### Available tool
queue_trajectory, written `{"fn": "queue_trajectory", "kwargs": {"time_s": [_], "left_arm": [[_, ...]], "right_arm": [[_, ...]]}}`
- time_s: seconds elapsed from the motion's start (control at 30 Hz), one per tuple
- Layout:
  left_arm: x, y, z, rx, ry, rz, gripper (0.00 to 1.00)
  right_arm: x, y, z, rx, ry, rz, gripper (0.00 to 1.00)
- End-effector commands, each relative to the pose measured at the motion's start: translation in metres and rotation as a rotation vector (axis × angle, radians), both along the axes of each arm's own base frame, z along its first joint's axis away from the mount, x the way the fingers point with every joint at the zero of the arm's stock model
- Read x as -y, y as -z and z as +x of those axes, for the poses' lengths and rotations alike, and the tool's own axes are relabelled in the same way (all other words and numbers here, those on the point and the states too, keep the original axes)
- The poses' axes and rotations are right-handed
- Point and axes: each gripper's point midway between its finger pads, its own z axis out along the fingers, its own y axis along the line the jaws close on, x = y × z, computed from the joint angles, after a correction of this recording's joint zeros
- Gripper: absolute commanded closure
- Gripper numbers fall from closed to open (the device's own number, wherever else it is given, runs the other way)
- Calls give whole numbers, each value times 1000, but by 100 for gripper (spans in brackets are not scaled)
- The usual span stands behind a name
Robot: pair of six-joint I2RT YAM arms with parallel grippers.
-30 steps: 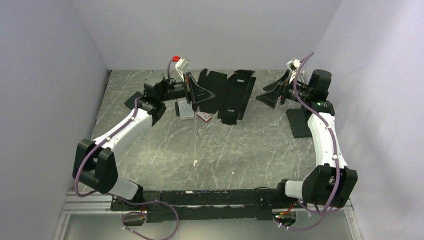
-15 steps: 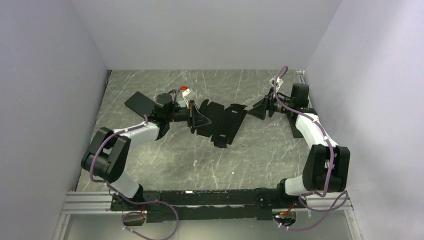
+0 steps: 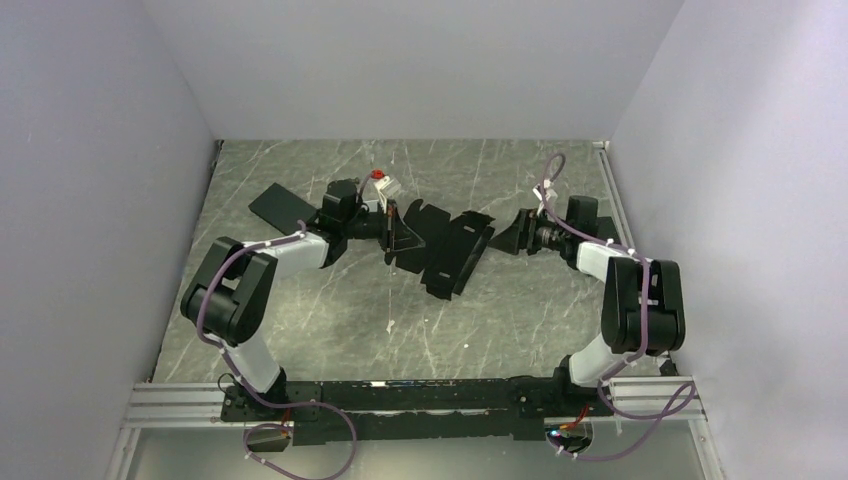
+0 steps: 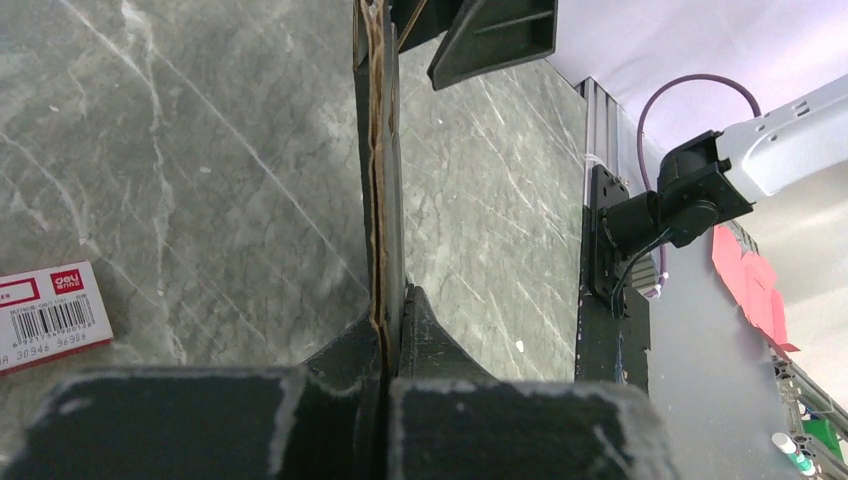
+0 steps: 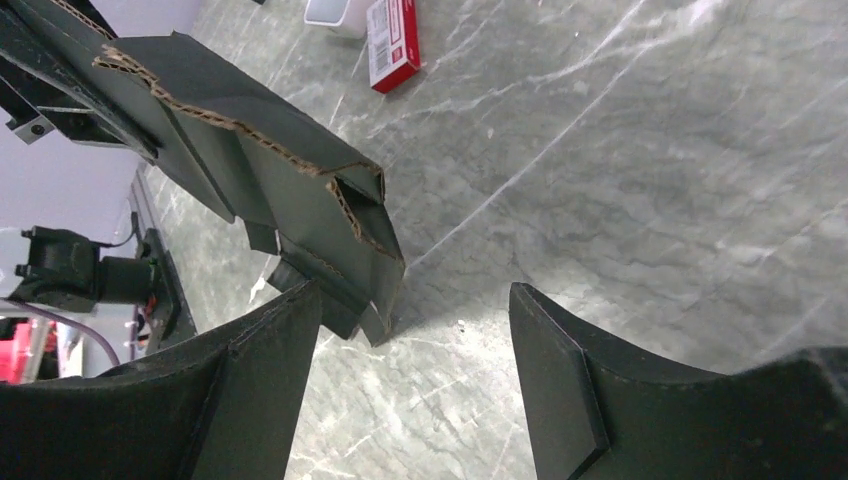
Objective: Fold the paper box
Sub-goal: Fold the paper box at the center of the board.
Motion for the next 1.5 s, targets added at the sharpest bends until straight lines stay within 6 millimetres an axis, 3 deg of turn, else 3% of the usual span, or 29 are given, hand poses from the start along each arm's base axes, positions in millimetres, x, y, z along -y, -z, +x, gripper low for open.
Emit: {"fn": "queue_trajectory", "kwargs": {"time_s": [0.0, 0.17, 0.3, 0.43, 0.57, 0.73, 0.97, 1.17, 1.47], "left_arm": [[3, -6, 9, 36, -5, -15, 100], [4, -4, 10, 23, -11, -16, 100], [3, -4, 10, 18, -20, -14, 100], [2, -4, 13, 13, -40, -3, 100], [2, -5, 16, 12, -60, -1, 100], [2, -11, 15, 7, -60, -22, 100], [15, -27, -1, -6, 51, -166, 100], [24, -12, -3, -58, 59, -174, 100], [37, 29, 15, -195, -39, -133, 100]], "right_arm": [[-16, -4, 10, 44, -2, 37, 27], [-24, 13, 12, -3, 0, 29, 26], [-28, 13, 10, 5, -11, 22, 34], [-42, 2, 3, 44, -65, -5, 55], [-52, -6, -2, 72, -94, -19, 69], [-60, -14, -3, 97, -123, -46, 100], [-60, -29, 9, 224, -128, -178, 100], [-60, -31, 19, 301, -124, -287, 100], [-47, 24, 38, 111, -24, -471, 100]]}}
